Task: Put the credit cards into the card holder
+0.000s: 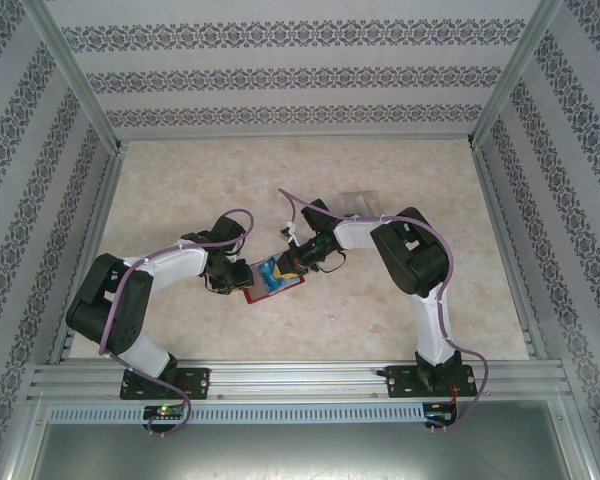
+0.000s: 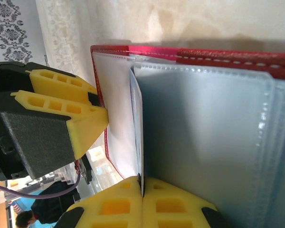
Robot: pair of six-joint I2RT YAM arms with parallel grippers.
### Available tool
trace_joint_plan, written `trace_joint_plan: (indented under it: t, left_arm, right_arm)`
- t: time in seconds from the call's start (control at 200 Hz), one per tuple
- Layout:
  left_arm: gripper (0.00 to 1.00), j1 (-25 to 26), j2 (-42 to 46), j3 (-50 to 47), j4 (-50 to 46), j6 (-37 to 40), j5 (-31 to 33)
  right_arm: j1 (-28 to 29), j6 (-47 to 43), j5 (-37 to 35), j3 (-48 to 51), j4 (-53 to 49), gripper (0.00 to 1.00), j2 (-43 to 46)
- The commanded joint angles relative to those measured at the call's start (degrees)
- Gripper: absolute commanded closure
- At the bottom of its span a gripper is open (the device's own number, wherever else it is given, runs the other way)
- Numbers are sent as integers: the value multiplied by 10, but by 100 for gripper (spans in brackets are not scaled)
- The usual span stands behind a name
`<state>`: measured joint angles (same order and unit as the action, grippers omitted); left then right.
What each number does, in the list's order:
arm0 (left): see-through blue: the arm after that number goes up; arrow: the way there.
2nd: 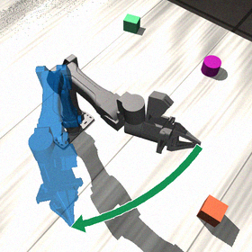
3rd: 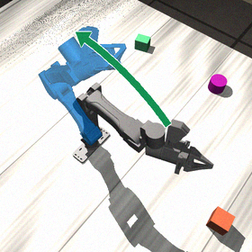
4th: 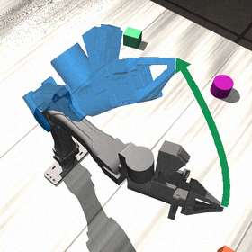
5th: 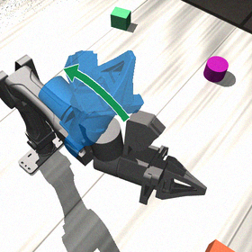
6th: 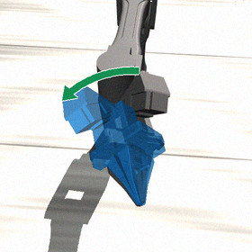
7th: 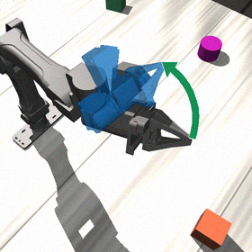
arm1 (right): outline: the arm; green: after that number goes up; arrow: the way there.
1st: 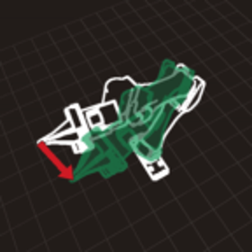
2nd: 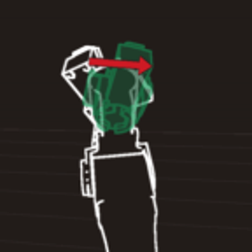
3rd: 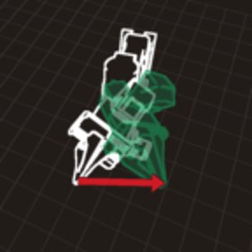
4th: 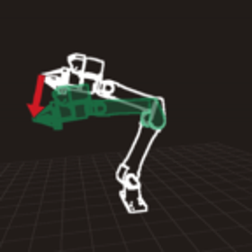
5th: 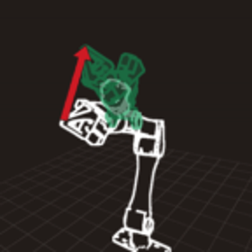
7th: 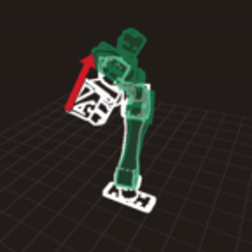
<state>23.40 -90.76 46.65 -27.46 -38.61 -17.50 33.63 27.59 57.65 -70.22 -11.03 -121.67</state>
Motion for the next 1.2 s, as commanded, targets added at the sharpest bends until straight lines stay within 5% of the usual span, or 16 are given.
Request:
trace_joint_plan:
  t: [0.0,0.43,0.615,0.924,1.079,1.194]
  left_arm:
    - [68,1,-23,-2,33,5,25]
    - [67,1,-22,9,-24,-15,92]
    - [36,1,4,5,-41,-28,108]
    - [43,-4,25,-7,-72,-34,132]
    - [23,-8,48,-5,-96,-24,118]
    - [21,-9,64,-10,-114,-25,126]
  right_arm:
    - [30,26,6,16,57,100,-19]
    - [24,47,37,27,94,100,-16]
    - [25,72,39,32,123,100,-21]
    - [25,102,26,36,156,100,-22]
    - [28,102,25,37,154,100,-18]
    - [28,100,23,42,152,100,-16]
